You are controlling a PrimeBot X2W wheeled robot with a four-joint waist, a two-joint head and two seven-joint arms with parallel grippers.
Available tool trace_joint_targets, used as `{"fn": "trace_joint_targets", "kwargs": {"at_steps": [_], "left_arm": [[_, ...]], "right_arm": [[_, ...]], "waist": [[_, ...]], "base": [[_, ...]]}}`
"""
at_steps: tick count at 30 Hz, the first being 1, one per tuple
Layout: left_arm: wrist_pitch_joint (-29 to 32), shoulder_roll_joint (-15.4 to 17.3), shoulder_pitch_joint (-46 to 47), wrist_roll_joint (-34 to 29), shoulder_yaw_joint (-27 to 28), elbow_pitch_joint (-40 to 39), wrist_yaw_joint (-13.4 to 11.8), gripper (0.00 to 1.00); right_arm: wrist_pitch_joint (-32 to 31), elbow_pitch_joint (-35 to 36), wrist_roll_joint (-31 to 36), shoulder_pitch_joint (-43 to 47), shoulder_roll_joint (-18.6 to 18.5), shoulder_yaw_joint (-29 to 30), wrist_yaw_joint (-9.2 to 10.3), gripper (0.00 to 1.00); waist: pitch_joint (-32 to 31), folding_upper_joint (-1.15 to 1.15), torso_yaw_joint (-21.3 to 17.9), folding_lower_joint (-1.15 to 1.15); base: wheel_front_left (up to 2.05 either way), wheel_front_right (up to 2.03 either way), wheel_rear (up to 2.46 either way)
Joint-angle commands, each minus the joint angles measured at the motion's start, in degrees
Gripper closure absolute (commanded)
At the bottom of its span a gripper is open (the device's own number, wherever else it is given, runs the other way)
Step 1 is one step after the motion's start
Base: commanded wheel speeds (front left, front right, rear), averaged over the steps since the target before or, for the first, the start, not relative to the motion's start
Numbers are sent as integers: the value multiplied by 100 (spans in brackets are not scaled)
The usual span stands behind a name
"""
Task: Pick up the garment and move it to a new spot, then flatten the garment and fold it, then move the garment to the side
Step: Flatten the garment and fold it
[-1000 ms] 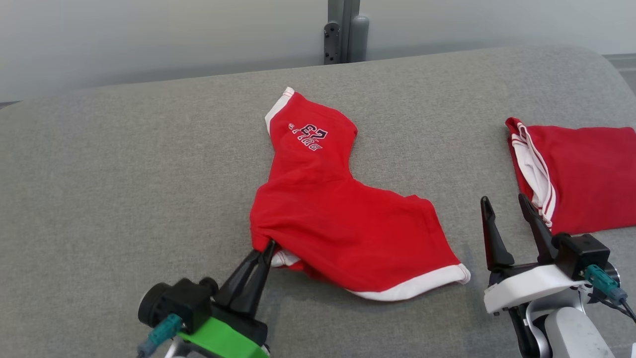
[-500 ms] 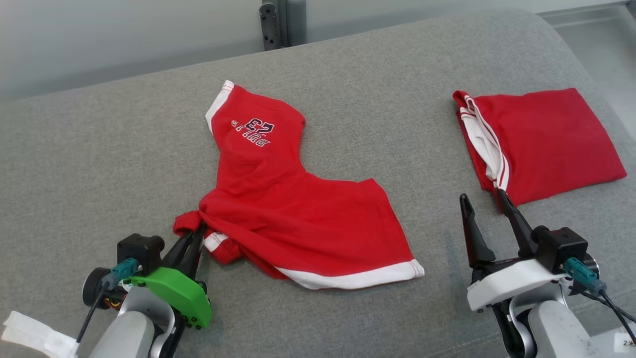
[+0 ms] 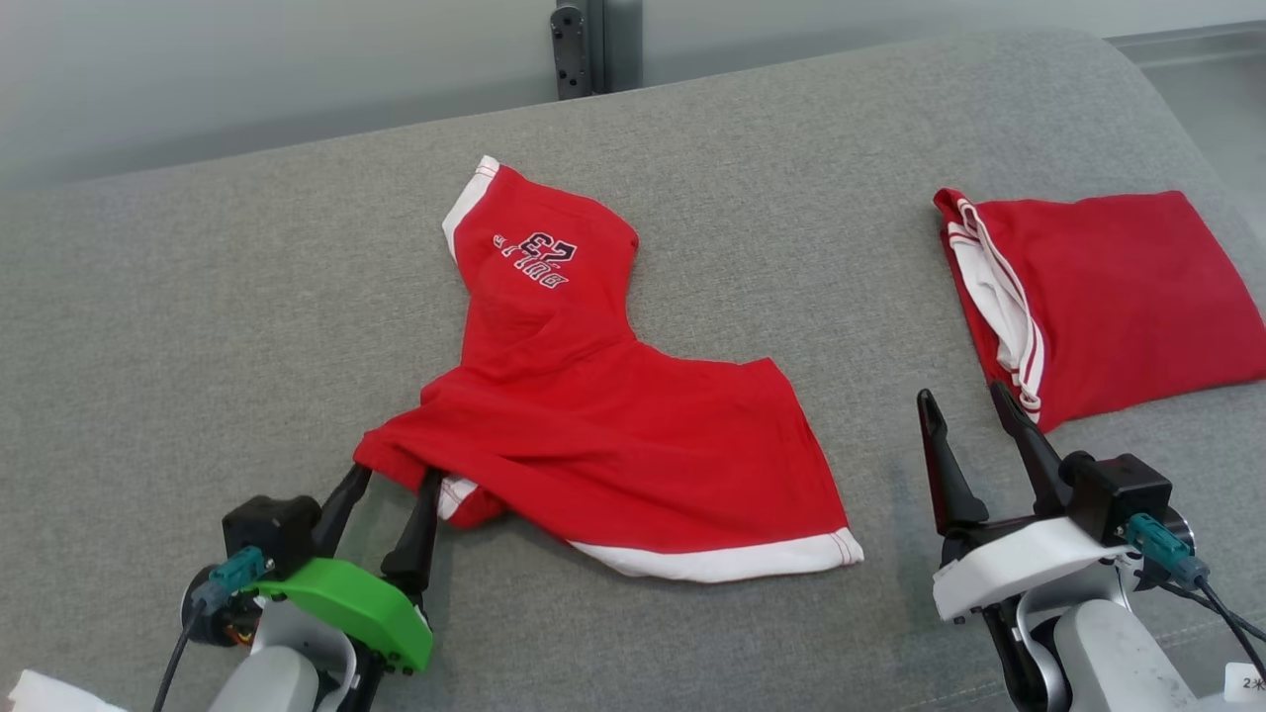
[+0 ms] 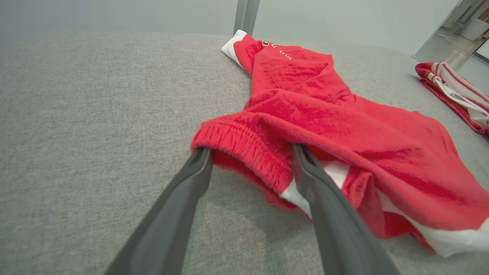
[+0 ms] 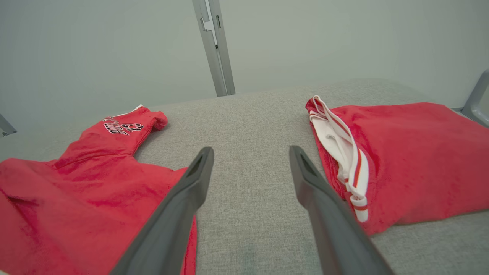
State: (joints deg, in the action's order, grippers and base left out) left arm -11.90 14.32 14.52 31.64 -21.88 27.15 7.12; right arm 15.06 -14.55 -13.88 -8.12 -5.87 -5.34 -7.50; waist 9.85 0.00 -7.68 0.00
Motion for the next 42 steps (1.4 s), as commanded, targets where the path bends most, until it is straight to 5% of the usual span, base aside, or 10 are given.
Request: {"fn": "trace_joint_targets", "kwargs": {"at_steps": [1,18,20,21,22,28,35,42], "left_arm": [[8,6,-175,91,35,-88,26,0],[483,-288,-886,1116,-137,-818,34,1],[557,-249,-899,1215,-235,-895,37,71],[601,-208,-912,1262,-303,-940,38,92],[623,-166,-929,1298,-354,-975,38,100],[741,239,-1072,1452,-493,-1288,37,100],[1116,1087,-1456,1528,-401,-1823,36,100],[1616,1693,-1712,1614,-237,-2112,-181,100]], "right_arm": [[16,11,-4,45,-7,13,2,0],[16,74,-25,55,-39,84,1,0],[16,77,-26,67,-39,102,1,0],[16,76,-30,72,-37,118,1,0],[15,82,-22,82,-31,132,1,0],[16,113,33,130,7,236,2,0],[16,105,29,170,43,262,1,0],[16,59,24,129,63,227,2,0]], "waist": [[-72,0,105,0],[-71,0,71,0],[-69,0,46,0],[-69,0,38,0],[-72,0,35,0],[-89,0,91,0],[-111,0,219,0],[-107,0,290,0]], "base": [[0,0,0],[0,0,0],[0,0,0],[0,0,0],[0,0,0],[0,0,0],[0,0,0],[0,0,0]]}}
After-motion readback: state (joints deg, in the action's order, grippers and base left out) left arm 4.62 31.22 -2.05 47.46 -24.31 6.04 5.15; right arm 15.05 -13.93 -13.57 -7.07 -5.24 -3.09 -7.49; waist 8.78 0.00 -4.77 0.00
